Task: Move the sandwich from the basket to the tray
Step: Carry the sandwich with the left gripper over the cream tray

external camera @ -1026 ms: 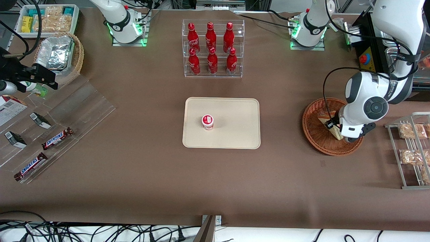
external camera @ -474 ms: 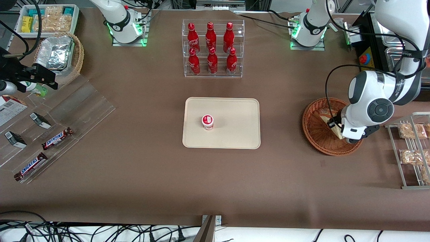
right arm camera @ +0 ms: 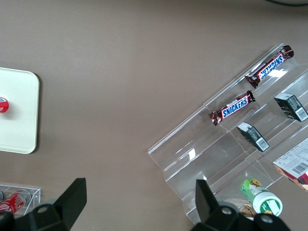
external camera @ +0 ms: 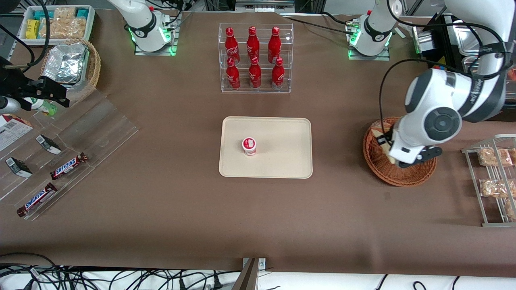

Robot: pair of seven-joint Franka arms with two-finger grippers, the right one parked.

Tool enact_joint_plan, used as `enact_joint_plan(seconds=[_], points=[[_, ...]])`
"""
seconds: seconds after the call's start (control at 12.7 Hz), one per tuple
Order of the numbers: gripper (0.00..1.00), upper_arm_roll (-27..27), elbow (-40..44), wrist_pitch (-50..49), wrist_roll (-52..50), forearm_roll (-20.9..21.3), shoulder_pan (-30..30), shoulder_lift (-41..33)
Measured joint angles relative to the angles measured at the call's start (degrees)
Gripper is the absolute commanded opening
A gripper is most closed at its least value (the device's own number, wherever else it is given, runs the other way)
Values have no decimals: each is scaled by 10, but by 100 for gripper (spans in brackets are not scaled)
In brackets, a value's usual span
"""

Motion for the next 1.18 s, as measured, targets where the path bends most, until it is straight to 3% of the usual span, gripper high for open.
enact_joint_plan(seconds=[0.39, 0.95, 1.18], points=[[32, -99, 2, 0, -13, 0, -25, 8], [32, -102, 12, 101, -88, 1, -157, 82], [32, -102, 12, 126, -120, 48, -183, 114]])
